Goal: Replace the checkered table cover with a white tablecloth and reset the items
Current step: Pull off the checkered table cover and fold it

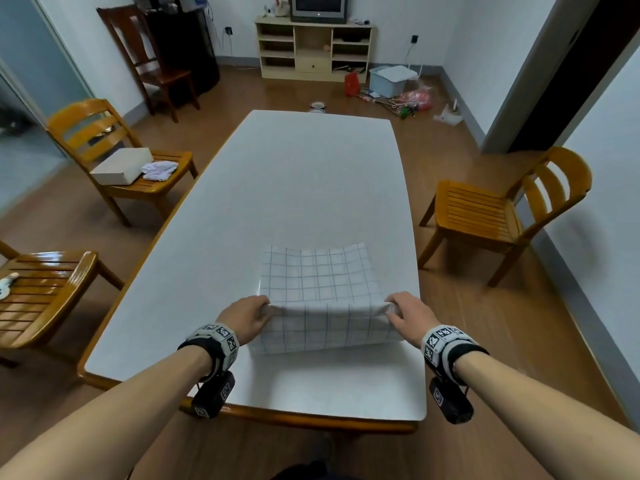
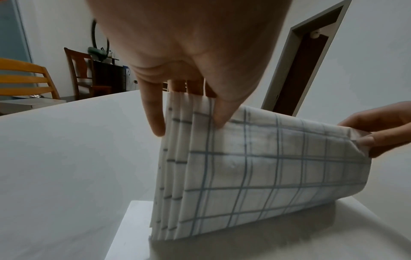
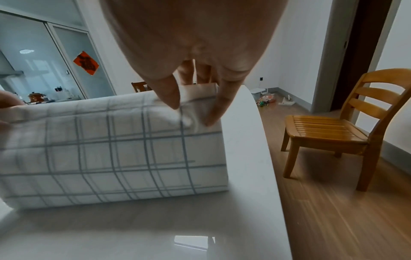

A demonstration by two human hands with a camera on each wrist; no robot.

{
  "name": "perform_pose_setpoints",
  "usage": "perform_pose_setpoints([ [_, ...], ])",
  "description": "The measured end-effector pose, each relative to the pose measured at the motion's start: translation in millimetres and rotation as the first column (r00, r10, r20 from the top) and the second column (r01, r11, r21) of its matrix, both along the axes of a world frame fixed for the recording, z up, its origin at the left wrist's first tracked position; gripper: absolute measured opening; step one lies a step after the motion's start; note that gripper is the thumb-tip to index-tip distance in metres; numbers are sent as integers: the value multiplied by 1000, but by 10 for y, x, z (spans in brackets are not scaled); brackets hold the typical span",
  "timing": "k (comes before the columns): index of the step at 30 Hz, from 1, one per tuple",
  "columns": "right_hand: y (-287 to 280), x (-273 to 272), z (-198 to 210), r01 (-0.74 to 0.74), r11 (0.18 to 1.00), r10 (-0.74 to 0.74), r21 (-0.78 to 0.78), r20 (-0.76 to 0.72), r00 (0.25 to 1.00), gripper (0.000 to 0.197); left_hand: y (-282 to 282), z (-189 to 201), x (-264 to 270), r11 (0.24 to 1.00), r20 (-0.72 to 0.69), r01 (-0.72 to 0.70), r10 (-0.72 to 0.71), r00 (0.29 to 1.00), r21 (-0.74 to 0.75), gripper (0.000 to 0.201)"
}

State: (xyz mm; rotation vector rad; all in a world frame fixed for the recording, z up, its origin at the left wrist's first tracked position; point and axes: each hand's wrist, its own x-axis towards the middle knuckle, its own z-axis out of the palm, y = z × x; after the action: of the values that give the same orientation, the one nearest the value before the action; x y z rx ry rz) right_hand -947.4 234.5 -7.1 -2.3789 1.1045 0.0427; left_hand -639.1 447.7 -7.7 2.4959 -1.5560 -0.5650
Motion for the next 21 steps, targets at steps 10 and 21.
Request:
perform_pose_setpoints([
  [10, -158, 408, -485, -103, 995, 104, 16, -216, 971, 70, -219, -524, 163, 990, 164, 88, -106, 981, 111, 76],
  [21, 17, 450, -1105, -276, 960, 205, -51, -545, 813, 98, -158, -1088, -79, 867, 143, 184, -278, 950, 463, 98],
])
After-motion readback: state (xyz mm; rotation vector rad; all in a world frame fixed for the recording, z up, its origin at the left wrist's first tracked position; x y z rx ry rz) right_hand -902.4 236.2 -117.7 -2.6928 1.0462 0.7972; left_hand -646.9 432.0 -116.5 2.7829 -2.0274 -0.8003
